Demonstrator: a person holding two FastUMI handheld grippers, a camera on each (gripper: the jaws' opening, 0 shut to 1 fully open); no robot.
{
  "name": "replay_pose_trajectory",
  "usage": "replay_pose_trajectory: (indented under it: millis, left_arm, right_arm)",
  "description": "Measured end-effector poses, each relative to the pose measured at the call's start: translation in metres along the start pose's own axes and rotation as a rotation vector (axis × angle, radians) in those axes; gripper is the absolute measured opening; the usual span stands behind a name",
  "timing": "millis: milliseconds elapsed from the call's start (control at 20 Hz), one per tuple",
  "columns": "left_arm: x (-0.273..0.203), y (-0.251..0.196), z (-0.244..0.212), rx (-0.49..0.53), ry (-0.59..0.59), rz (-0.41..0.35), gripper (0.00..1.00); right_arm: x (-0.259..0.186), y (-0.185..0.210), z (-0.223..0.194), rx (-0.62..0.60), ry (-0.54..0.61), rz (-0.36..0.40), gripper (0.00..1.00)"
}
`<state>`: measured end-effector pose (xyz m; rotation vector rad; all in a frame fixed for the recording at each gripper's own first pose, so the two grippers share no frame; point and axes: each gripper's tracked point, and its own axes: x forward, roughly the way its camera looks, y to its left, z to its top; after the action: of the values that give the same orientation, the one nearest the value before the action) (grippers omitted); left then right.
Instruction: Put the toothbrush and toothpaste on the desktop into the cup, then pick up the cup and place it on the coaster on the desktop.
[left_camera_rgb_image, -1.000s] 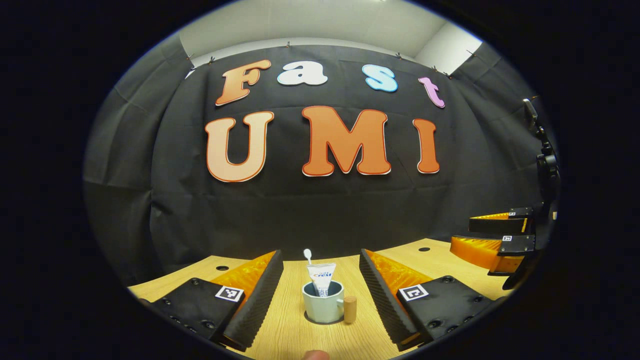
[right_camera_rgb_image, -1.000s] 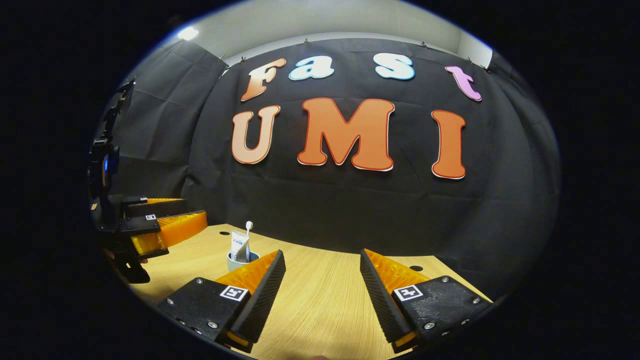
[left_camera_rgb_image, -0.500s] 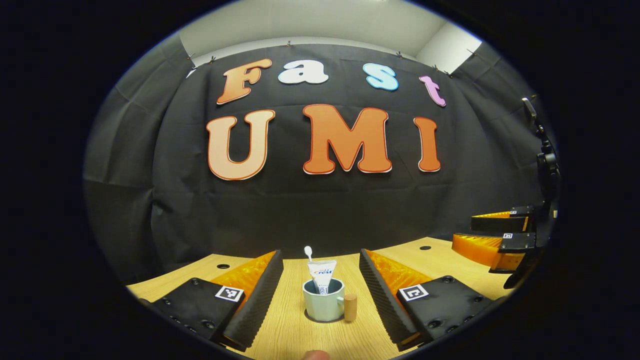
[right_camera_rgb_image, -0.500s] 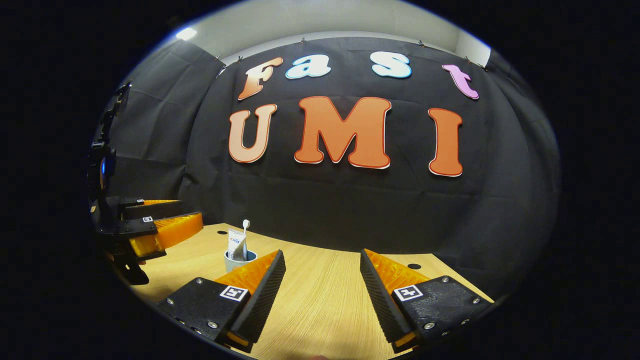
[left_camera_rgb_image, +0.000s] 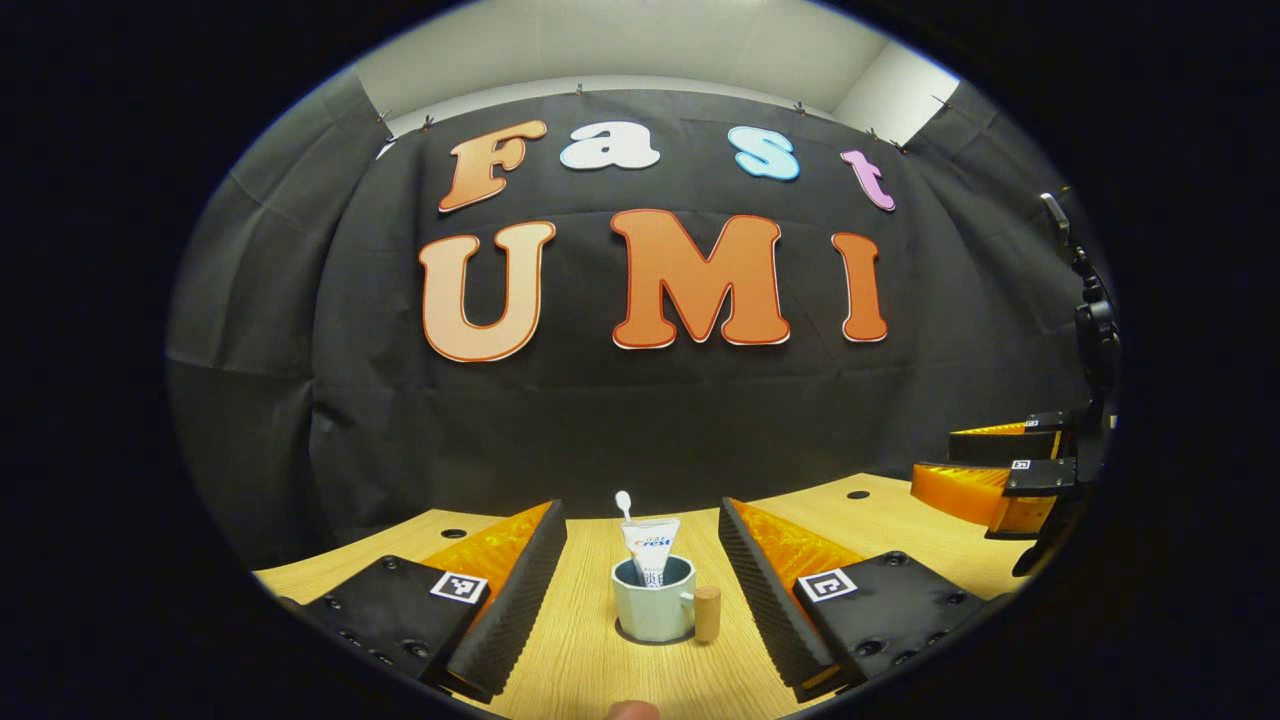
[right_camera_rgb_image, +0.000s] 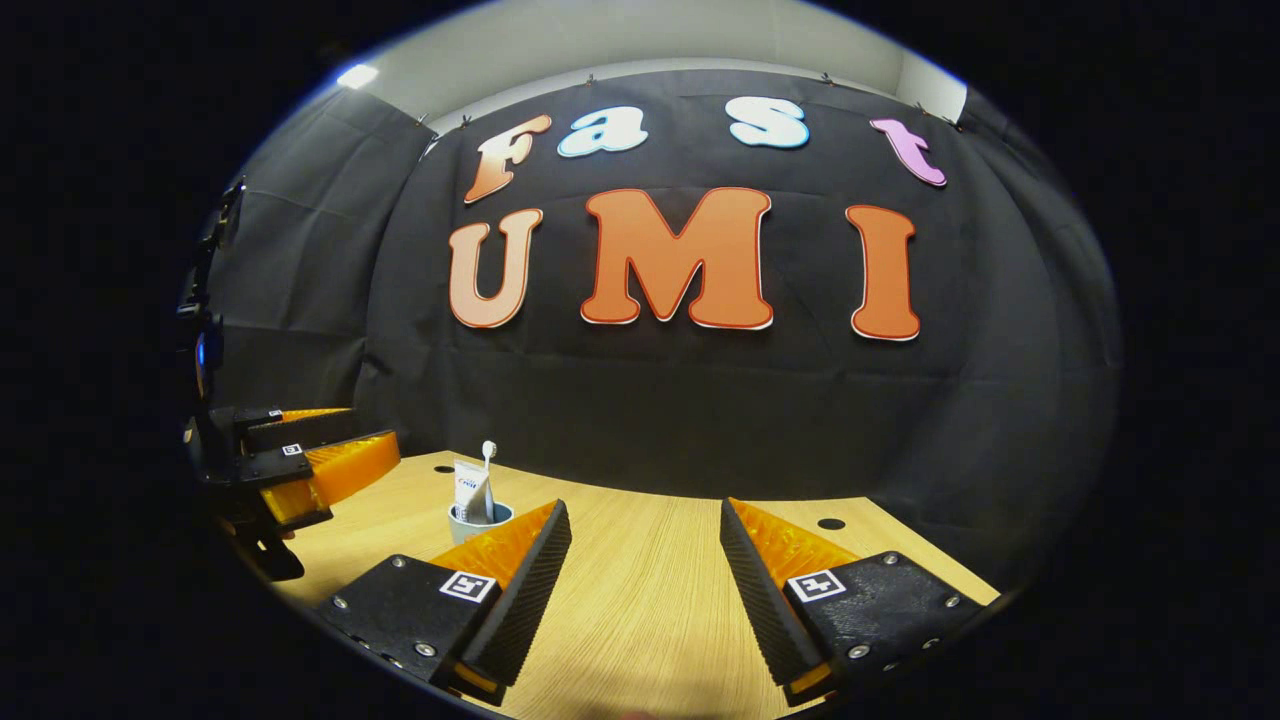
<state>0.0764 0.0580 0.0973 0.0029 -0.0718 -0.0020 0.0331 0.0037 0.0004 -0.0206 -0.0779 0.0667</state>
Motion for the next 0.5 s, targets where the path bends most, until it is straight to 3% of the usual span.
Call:
replay_pose_trajectory:
  millis: [500]
  left_arm:
    - [0.0,0.0059,0.0041,0.002,-0.024,0.022,0.97]
  right_arm:
    - [0.0007,-0.002,-0.0018,0.012,0.002,-0.002,0.9]
